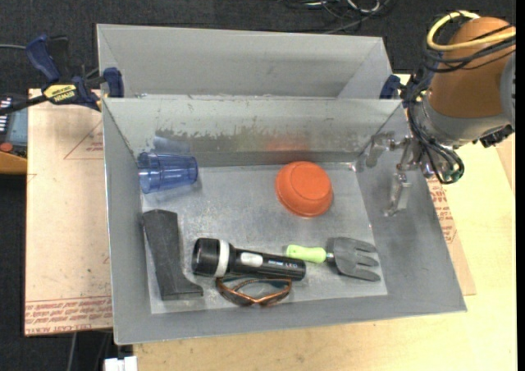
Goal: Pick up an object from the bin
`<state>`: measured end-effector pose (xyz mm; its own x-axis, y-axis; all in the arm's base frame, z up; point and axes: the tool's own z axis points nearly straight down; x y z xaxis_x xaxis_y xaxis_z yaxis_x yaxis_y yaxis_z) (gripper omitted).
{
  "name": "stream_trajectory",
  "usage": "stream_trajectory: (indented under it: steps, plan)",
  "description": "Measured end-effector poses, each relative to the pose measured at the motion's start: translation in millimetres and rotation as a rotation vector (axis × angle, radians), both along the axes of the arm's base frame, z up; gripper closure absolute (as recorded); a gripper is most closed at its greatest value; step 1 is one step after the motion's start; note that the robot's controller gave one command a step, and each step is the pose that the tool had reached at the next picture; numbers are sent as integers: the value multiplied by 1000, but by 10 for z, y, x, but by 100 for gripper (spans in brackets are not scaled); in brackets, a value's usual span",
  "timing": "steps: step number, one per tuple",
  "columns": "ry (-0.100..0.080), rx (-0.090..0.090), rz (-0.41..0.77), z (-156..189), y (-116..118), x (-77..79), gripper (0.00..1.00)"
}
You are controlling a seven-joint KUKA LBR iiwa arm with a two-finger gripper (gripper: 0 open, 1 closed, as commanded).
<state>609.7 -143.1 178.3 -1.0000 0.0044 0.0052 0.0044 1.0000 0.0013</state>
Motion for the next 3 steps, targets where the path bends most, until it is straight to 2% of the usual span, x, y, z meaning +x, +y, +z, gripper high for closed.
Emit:
stream_trajectory:
  steps: [1,2,3]
  plan:
    - [-8,-1,4,53,8,17,0]
    - [0,1,-129,-1109,262,-806,0]
    - [-26,-5,-23,-484,162,-748,0]
